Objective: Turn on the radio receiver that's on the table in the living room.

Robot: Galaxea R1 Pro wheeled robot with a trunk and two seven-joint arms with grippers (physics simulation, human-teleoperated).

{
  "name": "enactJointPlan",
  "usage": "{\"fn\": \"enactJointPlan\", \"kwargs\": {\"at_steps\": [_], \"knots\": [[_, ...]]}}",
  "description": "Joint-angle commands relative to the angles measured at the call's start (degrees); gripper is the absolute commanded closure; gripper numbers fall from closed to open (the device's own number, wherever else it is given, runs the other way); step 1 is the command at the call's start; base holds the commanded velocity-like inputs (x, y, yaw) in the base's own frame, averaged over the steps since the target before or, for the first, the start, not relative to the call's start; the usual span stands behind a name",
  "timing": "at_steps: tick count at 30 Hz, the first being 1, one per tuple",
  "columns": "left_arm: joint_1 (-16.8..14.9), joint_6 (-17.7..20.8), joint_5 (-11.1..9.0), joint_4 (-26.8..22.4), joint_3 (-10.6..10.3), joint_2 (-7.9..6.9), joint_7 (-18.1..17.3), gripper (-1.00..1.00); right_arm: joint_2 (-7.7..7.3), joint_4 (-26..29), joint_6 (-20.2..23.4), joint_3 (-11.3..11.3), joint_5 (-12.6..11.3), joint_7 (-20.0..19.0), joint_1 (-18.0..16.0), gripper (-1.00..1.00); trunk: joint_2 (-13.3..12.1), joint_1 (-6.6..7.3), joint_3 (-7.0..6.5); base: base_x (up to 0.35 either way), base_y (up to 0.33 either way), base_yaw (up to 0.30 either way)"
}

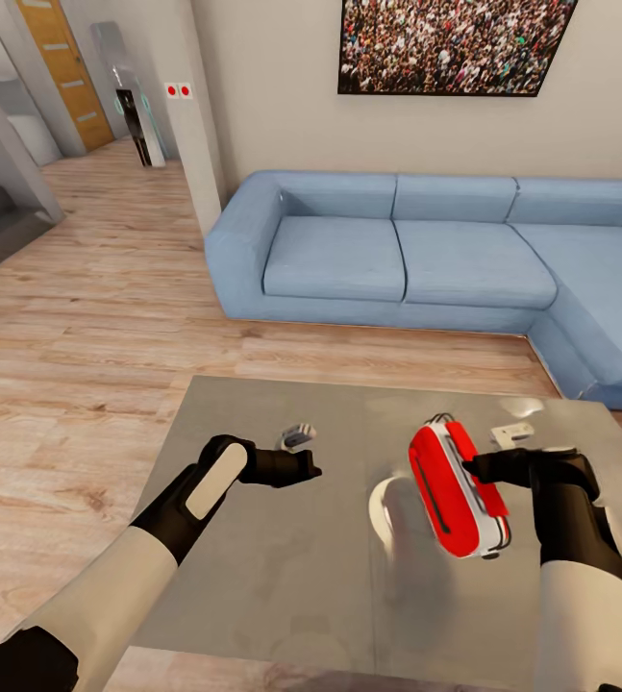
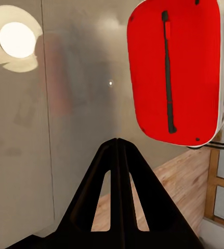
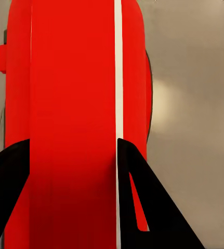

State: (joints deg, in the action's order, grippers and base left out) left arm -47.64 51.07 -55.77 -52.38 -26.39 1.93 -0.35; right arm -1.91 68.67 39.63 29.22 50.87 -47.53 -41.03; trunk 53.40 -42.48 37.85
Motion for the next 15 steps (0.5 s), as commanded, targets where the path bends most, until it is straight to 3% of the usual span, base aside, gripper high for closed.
{"fn": "enactJointPlan", "kwargs": {"at_steps": [1, 6, 15], "knots": [[0.0, 0.0, 0.0, 0.0, 0.0, 0.00, 0.0, 1.00, 0.01, -0.6, -0.5, 0.1, -1.0, 0.8, 0.0, 1.00, 0.0, 0.00, 0.00, 0.000, 0.000, 0.000], [0.0, 0.0, 0.0, 0.0, -0.1, 0.00, 0.0, 1.00, 0.06, -1.5, -1.4, 0.3, -2.6, 2.6, 0.0, 1.00, 0.0, 0.00, 0.00, 0.000, 0.000, 0.000], [0.0, 0.0, 0.0, 0.0, -0.1, -0.01, 0.0, 1.00, 0.08, -1.7, -2.0, 0.3, -3.0, 3.0, 0.0, 1.00, 0.0, 0.00, 0.00, 0.000, 0.000, 0.000]]}}
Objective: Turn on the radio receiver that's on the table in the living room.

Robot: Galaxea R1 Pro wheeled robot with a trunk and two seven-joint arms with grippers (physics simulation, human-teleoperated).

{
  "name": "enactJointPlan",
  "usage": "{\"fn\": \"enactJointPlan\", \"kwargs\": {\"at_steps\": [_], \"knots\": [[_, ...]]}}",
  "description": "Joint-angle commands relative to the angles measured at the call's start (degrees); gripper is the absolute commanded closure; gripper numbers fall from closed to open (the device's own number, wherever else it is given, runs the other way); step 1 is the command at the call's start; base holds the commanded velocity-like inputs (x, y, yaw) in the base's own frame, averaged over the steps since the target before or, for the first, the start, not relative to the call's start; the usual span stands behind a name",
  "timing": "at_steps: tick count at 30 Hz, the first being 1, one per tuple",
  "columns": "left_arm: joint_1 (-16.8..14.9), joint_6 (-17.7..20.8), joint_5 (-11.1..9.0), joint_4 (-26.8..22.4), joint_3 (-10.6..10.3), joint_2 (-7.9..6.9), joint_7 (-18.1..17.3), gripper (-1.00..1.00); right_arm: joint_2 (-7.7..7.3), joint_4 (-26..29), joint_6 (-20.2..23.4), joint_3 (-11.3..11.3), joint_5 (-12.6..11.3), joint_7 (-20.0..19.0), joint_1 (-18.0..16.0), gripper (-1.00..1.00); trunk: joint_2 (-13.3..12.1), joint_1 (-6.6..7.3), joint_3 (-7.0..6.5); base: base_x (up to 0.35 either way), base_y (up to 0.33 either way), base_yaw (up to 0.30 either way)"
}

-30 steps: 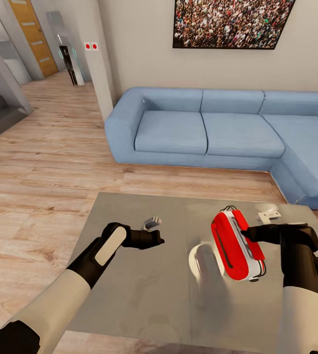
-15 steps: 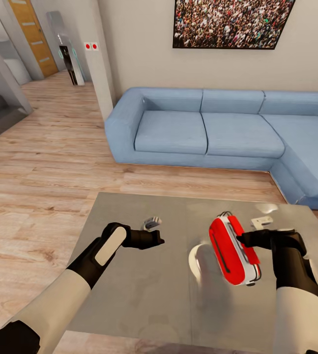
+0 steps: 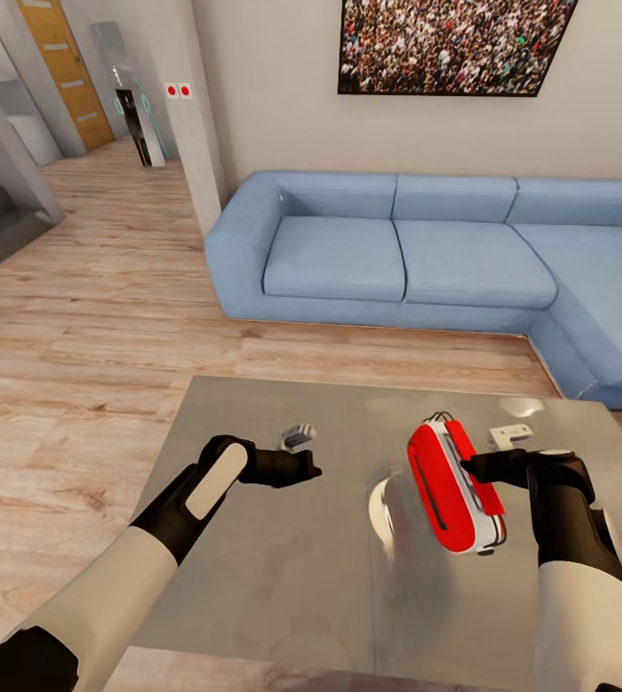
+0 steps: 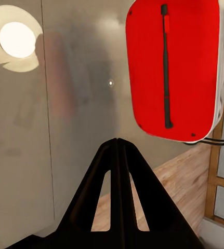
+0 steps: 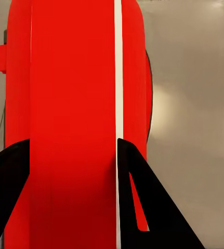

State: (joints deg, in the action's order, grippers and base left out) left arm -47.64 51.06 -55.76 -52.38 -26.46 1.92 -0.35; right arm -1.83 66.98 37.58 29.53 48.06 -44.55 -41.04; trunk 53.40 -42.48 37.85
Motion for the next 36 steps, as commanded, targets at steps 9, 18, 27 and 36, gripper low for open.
{"fn": "enactJointPlan", "kwargs": {"at_steps": [9, 18, 27, 36], "knots": [[0.0, 0.0, 0.0, 0.0, 0.0, 0.01, 0.0, 1.00, -0.03, 0.0, -0.5, 0.0, -0.2, 0.0, 0.0, 1.00, 0.0, 0.00, 0.00, 0.000, 0.000, 0.000], [0.0, 0.0, 0.0, 0.0, 0.0, -0.03, -0.1, 1.00, -0.18, 0.1, -0.4, -0.1, 0.1, -0.1, 0.0, 1.00, 0.0, 0.00, 0.00, 0.000, 0.000, 0.000], [0.0, 0.0, 0.0, 0.0, 0.1, 0.01, 0.0, 1.00, -0.06, 0.1, -0.7, -0.1, 0.0, -0.2, 0.0, 1.00, 0.0, 0.00, 0.00, 0.000, 0.000, 0.000], [0.0, 0.0, 0.0, 0.0, 0.0, -0.07, 0.0, 1.00, -0.02, 0.1, -0.7, -0.1, 0.0, -0.3, 0.0, 1.00, 0.0, 0.00, 0.00, 0.000, 0.000, 0.000]]}}
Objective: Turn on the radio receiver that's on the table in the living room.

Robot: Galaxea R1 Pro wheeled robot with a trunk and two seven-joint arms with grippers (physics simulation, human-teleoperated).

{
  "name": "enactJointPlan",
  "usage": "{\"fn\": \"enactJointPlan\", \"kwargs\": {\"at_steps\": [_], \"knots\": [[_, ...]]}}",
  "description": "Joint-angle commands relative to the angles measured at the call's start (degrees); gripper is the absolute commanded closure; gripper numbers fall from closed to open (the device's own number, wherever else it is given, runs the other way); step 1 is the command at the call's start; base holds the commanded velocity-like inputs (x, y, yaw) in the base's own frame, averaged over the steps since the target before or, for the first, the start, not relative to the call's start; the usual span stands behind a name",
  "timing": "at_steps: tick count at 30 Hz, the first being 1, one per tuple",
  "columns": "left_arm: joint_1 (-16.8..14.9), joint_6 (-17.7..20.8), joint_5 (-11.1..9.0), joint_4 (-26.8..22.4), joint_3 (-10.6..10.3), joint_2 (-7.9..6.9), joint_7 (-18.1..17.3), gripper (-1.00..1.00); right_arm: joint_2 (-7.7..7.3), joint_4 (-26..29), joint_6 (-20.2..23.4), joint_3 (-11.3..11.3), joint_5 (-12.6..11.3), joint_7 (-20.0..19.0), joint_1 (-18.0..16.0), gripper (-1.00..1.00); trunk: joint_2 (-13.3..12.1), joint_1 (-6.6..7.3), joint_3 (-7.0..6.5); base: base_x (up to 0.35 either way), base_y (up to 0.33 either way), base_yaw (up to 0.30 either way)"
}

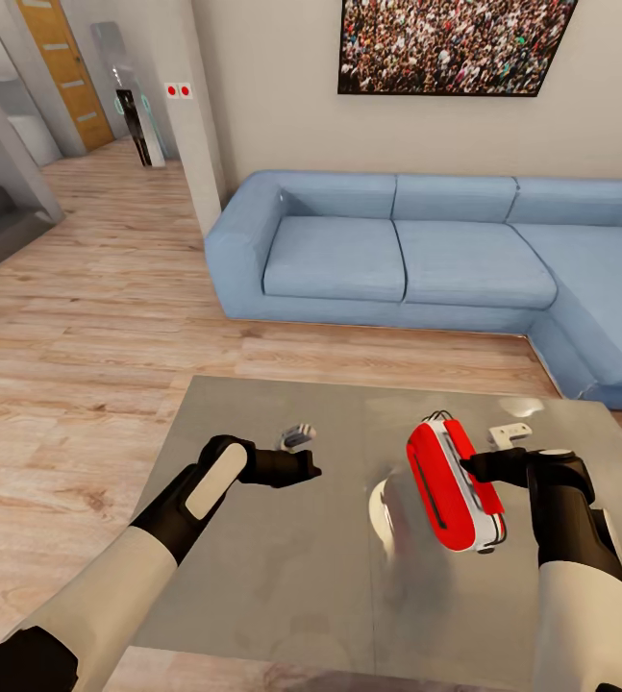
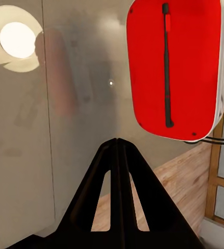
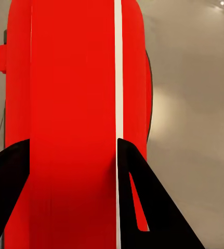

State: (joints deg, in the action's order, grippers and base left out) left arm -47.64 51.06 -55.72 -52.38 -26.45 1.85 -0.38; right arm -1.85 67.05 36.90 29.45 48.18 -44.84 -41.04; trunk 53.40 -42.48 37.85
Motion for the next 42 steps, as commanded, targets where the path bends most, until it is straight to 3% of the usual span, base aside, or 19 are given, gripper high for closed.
{"fn": "enactJointPlan", "kwargs": {"at_steps": [1, 29, 42], "knots": [[0.0, 0.0, 0.0, 0.0, 0.0, 0.00, 0.0, 1.00, 0.00, 0.0, 0.0, 0.0, -0.2, 0.0, 0.0, 1.00, 0.0, 0.00, 0.00, 0.000, 0.000, 0.000], [-0.1, 0.0, 0.0, 0.0, 0.0, -0.65, -0.7, 1.00, 1.37, -1.6, 0.0, 0.3, 0.4, -0.3, 0.0, 1.00, 0.0, 0.00, 0.00, 0.000, 0.000, 0.000], [-0.1, 0.0, 0.1, 0.1, 0.0, -0.63, -0.7, 1.00, 2.71, 0.8, -3.3, 0.3, 0.1, 3.6, 0.2, 1.00, 0.0, 0.00, 0.00, 0.000, 0.000, 0.000]]}}
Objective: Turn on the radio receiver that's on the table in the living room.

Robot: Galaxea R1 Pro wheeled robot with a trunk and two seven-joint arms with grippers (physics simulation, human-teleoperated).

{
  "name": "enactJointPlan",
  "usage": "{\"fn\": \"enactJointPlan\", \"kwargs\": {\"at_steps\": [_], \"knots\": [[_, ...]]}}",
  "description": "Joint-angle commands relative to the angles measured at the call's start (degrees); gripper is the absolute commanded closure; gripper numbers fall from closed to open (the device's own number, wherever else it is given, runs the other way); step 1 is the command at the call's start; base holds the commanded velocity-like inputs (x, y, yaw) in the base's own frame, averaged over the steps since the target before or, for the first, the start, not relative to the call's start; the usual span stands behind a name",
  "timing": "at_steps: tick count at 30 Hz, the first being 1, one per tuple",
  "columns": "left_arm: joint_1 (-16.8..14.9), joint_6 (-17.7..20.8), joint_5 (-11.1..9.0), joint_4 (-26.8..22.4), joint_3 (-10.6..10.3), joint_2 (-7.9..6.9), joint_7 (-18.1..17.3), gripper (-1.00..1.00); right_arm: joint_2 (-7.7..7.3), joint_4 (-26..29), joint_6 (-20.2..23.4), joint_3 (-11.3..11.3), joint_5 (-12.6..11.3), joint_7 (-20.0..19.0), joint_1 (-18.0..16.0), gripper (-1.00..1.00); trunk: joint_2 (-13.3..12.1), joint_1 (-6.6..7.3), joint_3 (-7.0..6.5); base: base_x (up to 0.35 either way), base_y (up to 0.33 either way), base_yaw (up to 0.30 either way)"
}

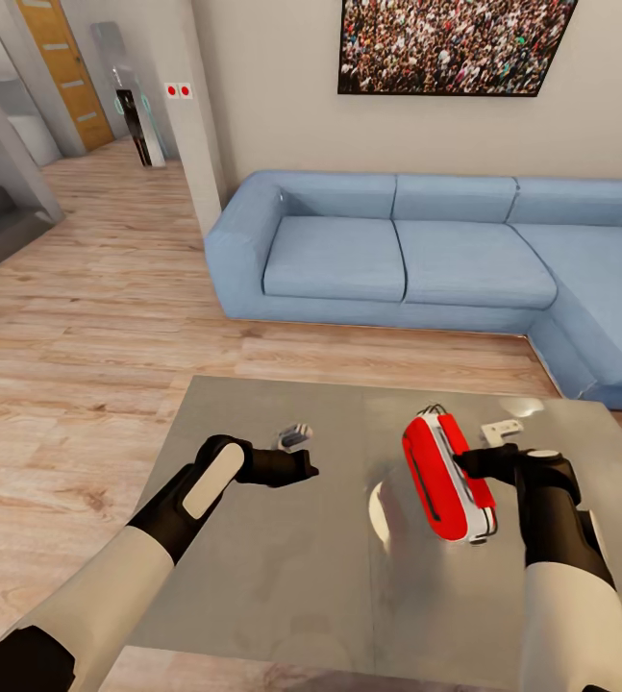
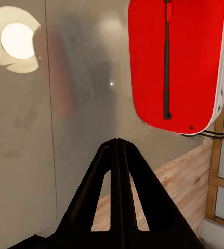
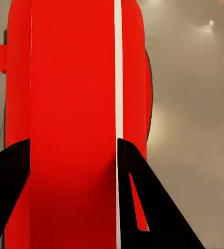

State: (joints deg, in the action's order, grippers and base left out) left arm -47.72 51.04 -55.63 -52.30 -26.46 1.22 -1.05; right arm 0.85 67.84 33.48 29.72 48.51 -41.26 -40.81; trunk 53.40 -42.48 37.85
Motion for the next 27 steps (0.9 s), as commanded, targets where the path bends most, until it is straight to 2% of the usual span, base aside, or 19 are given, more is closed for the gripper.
{"fn": "enactJointPlan", "kwargs": {"at_steps": [1, 7, 8, 13, 19, 27], "knots": [[0.0, 0.0, 0.0, 0.0, 0.0, 0.01, 0.0, 1.00, 0.32, 0.3, -0.2, 0.0, -0.3, 0.3, 0.0, 1.00, 0.0, 0.00, 0.00, 0.000, 0.000, 0.000], [0.0, 0.0, 0.0, 0.0, 0.0, 0.01, 0.0, 1.00, 1.31, 2.2, -0.6, 0.1, -0.5, 2.3, 0.0, 1.00, 0.0, 0.00, 0.00, 0.000, 0.000, 0.000], [0.0, 0.0, 0.0, 0.0, 0.0, 0.01, 0.0, 1.00, 1.45, 3.0, -0.8, 0.1, -0.5, 7.0, 0.0, 1.00, 0.0, 0.00, 0.00, 0.000, 0.000, 0.000], [0.0, 0.0, 0.0, 0.0, 0.0, -0.05, 0.0, 1.00, 1.68, 2.2, -2.3, 0.1, -0.7, 7.7, 0.0, 1.00, 0.0, 0.00, 0.00, 0.000, 0.000, 0.000], [0.0, 0.0, 0.0, 0.0, 0.0, -0.07, 0.0, 1.00, 2.51, -0.7, -3.2, 0.2, -1.9, 10.5, 0.0, 1.00, 0.0, 0.00, 0.00, 0.000, 0.000, 0.000], [0.0, -0.1, 0.0, 0.0, 0.1, -0.43, 0.0, 1.00, 2.67, -7.4, -8.0, 0.2, -2.8, 16.0, 0.0, 1.00, 0.0, 0.00, 0.00, 0.000, 0.000, 0.000]]}}
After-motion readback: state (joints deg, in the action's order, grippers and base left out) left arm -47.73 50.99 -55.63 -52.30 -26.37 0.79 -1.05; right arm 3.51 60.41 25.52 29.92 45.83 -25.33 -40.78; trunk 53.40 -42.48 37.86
